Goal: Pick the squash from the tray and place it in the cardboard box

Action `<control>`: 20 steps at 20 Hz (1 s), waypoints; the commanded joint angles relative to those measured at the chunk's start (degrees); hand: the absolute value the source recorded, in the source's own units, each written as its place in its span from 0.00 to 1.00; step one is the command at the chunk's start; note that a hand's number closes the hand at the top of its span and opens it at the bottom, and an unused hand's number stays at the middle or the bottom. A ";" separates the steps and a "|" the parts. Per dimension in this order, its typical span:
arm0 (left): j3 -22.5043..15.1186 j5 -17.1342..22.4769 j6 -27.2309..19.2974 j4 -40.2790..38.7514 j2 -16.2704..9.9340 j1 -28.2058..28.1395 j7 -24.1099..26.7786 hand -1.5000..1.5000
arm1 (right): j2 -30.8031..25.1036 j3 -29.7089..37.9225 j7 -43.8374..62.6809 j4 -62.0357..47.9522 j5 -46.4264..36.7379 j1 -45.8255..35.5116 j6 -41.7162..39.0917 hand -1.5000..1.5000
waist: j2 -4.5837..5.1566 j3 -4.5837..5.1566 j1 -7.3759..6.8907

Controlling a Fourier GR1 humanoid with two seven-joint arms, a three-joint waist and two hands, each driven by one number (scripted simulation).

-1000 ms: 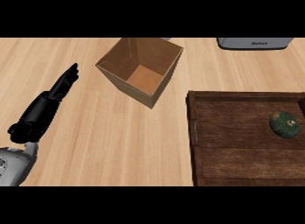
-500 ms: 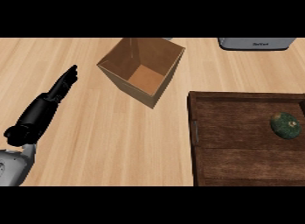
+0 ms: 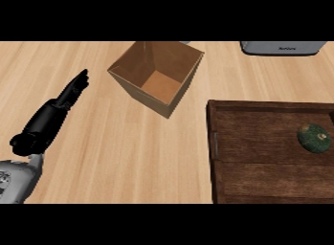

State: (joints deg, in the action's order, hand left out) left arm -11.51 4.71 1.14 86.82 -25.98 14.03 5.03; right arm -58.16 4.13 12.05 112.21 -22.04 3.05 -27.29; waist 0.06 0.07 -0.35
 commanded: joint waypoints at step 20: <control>6.04 -5.96 5.82 4.69 6.01 -2.55 -3.71 0.50 | 17.14 -7.81 3.16 -10.42 -23.27 -8.28 -3.82 0.00 | -0.07 -0.08 0.19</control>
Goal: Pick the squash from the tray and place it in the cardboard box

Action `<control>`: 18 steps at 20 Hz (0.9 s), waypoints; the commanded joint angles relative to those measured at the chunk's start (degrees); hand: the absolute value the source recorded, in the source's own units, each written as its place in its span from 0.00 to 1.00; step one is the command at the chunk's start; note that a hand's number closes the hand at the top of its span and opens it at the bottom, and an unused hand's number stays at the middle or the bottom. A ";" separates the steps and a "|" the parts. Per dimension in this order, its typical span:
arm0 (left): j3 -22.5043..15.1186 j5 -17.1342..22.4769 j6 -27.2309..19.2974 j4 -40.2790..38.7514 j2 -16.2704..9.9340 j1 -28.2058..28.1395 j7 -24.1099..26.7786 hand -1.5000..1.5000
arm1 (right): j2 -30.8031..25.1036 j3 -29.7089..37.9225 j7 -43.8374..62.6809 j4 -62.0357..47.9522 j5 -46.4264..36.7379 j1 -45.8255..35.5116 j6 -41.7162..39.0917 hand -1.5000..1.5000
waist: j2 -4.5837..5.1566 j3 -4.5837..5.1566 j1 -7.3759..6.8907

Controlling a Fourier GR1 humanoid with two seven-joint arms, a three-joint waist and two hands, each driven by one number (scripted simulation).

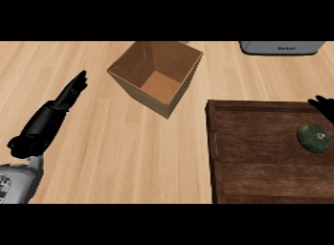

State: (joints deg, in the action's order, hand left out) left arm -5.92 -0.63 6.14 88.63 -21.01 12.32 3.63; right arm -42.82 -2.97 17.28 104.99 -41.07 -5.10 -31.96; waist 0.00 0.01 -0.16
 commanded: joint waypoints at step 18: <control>4.54 -4.02 4.74 2.85 4.85 -0.82 -2.92 0.50 | 9.96 0.82 -9.33 -14.14 -15.22 -1.58 4.01 0.00 | -0.02 -0.01 0.07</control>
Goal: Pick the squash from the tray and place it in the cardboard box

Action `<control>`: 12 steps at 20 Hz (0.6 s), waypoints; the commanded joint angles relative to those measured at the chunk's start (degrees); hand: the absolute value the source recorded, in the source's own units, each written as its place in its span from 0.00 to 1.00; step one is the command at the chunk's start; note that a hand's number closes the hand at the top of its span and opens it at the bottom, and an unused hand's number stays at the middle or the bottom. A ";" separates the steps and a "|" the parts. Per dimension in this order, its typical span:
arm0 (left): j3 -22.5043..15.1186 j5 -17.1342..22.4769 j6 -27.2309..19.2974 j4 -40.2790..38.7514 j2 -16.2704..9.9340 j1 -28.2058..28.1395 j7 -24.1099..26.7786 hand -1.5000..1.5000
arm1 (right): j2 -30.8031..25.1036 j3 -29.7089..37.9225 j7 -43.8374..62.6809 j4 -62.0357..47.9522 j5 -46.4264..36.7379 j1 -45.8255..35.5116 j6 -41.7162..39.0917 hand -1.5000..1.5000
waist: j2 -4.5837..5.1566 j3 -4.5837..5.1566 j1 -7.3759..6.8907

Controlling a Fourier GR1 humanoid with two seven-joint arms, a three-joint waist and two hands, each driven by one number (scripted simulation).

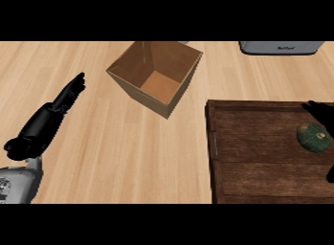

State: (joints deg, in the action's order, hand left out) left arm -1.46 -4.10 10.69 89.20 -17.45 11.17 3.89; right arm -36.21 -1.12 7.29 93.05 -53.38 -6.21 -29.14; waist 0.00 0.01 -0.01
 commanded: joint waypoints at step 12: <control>3.95 -1.31 4.55 -2.39 0.71 1.80 1.69 0.50 | 1.76 3.77 -8.41 -16.16 -7.52 -4.71 5.13 0.00 | 0.03 -0.01 -0.02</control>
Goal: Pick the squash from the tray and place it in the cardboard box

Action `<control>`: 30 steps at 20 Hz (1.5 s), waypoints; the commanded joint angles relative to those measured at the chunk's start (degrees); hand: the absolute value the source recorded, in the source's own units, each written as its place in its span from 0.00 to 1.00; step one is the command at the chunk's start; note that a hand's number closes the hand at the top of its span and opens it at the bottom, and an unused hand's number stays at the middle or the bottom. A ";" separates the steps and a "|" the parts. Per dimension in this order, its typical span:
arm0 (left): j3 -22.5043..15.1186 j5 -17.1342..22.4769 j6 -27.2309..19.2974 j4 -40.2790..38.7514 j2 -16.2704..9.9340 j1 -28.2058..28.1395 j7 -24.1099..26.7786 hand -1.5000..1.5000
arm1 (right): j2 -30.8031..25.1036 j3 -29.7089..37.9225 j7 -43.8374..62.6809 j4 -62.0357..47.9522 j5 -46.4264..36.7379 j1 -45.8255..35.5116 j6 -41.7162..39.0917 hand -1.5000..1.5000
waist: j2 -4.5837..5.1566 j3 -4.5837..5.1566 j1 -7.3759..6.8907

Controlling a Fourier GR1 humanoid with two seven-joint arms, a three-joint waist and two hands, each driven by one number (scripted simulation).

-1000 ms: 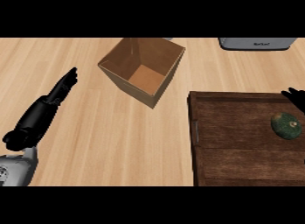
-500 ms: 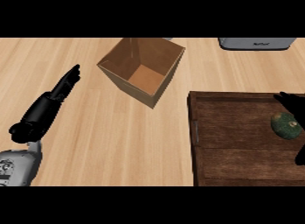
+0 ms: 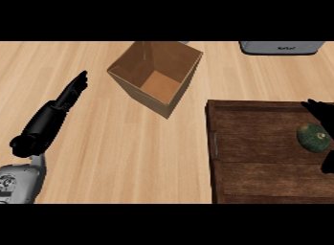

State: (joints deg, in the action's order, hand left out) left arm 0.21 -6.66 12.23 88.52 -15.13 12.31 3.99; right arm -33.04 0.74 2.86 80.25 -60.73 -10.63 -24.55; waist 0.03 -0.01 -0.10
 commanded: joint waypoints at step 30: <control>-5.08 -2.48 3.41 -2.27 4.65 7.16 0.10 0.50 | 32.94 -38.22 15.83 -2.45 0.14 -34.96 13.53 1.00 | 0.99 0.13 -11.14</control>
State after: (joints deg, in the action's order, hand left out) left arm -4.57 -8.53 16.02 86.53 -10.76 18.40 4.40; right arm -1.54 -33.20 12.38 78.95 -63.76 -38.01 -14.05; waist 1.18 0.26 -11.05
